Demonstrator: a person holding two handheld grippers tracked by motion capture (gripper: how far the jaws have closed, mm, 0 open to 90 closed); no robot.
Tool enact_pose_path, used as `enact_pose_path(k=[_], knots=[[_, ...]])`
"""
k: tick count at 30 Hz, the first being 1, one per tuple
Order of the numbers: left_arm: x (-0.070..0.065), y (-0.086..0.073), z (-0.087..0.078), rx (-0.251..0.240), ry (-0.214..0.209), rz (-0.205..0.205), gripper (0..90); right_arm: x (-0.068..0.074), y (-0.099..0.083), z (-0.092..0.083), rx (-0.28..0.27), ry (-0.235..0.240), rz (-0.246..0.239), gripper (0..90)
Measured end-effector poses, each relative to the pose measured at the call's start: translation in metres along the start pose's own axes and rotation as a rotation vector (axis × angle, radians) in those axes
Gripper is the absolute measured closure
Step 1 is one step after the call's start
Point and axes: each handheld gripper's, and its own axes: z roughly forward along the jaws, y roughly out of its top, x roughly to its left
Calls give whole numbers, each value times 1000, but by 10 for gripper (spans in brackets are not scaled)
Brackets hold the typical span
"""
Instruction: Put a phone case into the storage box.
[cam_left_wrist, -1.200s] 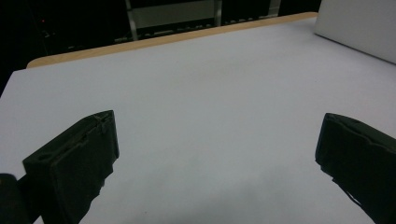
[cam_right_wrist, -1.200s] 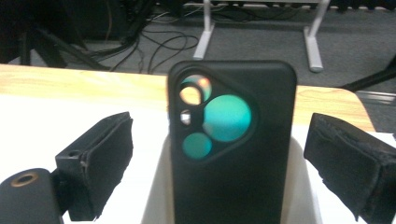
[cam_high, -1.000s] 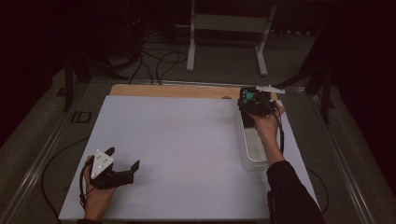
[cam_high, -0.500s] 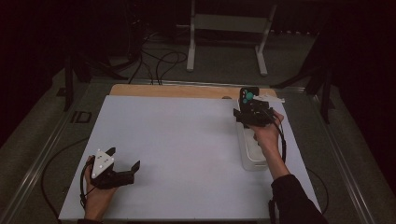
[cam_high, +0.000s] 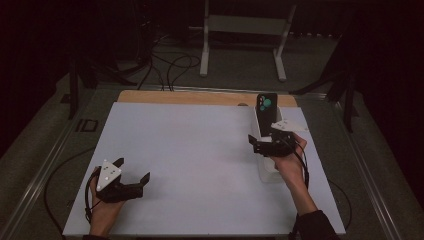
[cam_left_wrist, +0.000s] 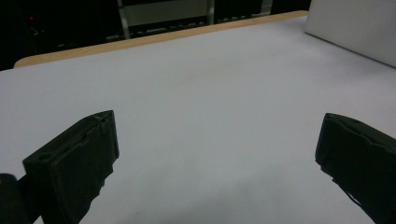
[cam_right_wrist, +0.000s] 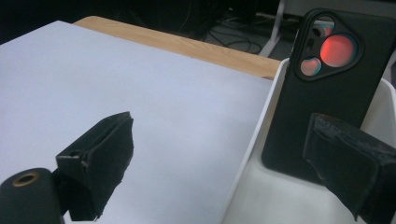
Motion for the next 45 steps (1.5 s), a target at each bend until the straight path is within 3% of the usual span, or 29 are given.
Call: enact_pose_path(k=[3,6,11,20,28,45], knots=[[0,1,-1,5,-16,0,1,6,-3,-10,-38,32,-1,84],[-1,4,-3,-7,-29,-2,1,13,-8,-18,-18,45,-40,84],[-1,7,-8,-18,-45,5,1,23,-21,-33,-53,69,-75,84],[-1,7,-11,-27,-59,23,1,22,-57,-50,-135,98,-56,84],[-2,6,-9,-24,-60,40,1,19,-73,-60,-218,146,-26,85],[-4,1,-5,-2,-55,79,1,26,-83,-60,-223,138,-41,84]])
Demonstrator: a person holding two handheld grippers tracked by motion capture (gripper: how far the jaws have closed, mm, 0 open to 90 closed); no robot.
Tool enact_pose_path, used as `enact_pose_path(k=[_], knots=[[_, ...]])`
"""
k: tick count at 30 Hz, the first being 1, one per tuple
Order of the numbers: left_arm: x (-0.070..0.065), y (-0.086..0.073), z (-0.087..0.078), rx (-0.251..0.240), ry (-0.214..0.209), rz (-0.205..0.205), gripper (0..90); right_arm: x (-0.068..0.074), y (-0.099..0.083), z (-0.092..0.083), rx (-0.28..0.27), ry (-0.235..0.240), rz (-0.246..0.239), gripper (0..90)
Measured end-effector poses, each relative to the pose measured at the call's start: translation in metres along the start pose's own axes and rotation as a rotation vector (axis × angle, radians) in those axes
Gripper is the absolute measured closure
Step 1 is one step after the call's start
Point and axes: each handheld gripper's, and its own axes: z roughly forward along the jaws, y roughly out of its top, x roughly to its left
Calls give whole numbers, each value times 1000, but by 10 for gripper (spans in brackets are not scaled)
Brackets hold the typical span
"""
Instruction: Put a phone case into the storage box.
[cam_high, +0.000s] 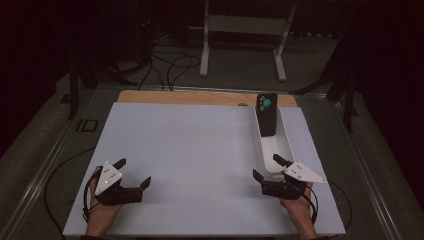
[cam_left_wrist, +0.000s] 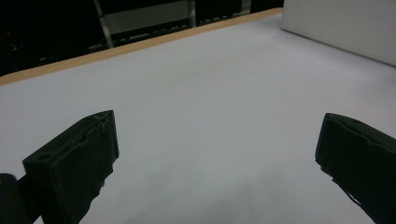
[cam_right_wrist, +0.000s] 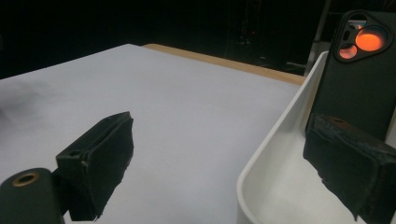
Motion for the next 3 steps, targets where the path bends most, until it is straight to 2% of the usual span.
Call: enact_pose_path(k=[3], knots=[[-1,0,1,1,5,4,1,0,0,0,-4,2,2,84]])
